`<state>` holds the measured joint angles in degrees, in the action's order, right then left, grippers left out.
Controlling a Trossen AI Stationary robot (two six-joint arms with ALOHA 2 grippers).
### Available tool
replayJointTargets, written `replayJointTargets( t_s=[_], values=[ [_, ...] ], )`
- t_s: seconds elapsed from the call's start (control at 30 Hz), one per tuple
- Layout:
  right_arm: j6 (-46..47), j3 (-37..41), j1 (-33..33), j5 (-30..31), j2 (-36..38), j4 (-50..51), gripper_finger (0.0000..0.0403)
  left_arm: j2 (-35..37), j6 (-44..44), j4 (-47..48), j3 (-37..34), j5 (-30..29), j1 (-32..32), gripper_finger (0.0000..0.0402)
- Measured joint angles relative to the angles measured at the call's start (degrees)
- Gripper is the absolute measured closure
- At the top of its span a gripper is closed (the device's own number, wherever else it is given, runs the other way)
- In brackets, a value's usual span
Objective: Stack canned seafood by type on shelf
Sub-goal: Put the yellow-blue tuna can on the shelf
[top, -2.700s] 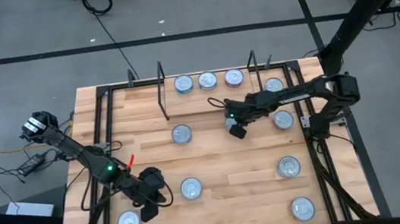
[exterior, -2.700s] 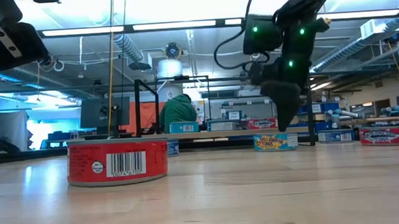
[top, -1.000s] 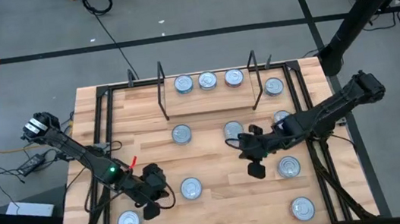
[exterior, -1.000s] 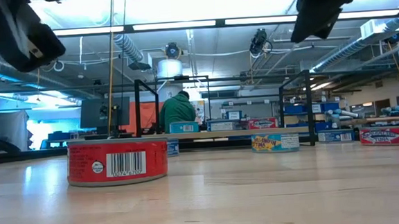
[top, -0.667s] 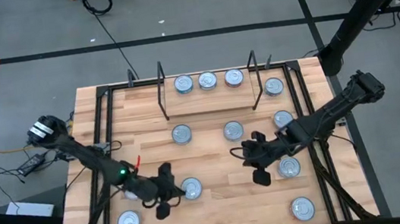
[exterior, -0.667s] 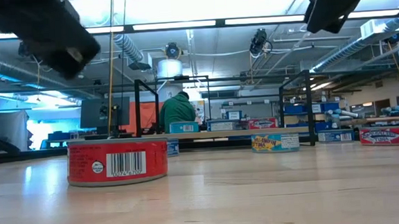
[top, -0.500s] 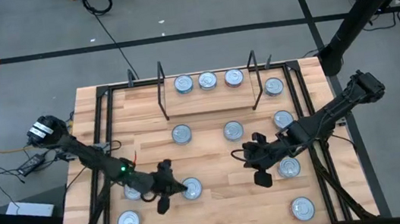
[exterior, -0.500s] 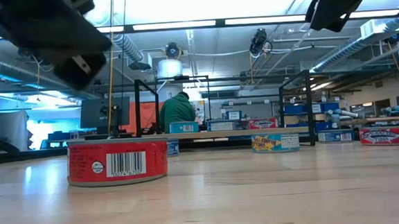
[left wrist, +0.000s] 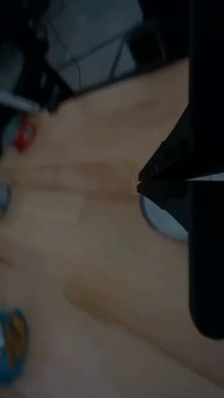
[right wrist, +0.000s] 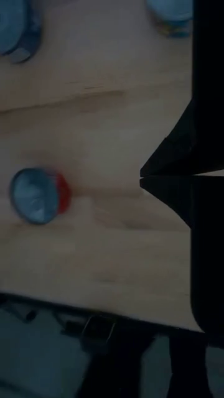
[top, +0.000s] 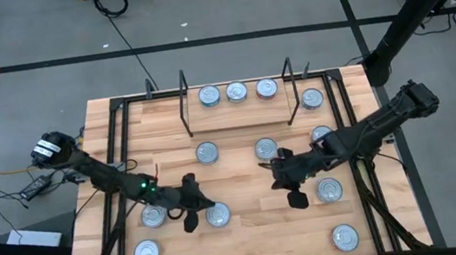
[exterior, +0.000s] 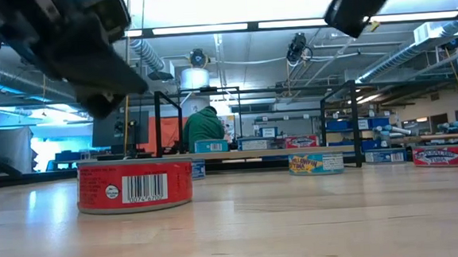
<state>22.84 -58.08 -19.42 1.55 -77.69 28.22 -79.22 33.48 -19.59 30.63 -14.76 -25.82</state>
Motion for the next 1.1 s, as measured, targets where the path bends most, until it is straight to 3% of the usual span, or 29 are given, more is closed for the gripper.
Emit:
replayJointTargets(
  t_s=[0.17, 0.47, 0.7, 0.9, 1.1],
  values=[
    [0.15, -0.02, 2.59, -1.28, -0.90, -4.10, 0.0400, 0.00, 1.78, 3.42, 0.00, 0.97, 2.57, 0.0402],
    [16.11, -0.02, 4.07, 0.89, -9.09, -10.64, 0.0400, 0.04, -5.32, 1.45, 0.07, 10.83, 10.81, 0.0401],
    [21.19, -2.63, 4.93, 2.45, -8.29, -1.86, 0.0399, 0.04, -7.86, 0.71, 0.15, 11.64, 13.31, 0.0402],
    [15.95, -2.80, 7.12, 1.63, -5.61, 7.74, 0.0399, 0.22, -10.97, 8.13, 2.90, 8.18, 15.29, 0.0401],
    [2.57, -2.31, 10.27, -3.06, -5.49, 10.38, 0.0399, 0.22, -11.54, 14.15, 6.07, 5.03, 18.02, 0.0401]
  ],
)
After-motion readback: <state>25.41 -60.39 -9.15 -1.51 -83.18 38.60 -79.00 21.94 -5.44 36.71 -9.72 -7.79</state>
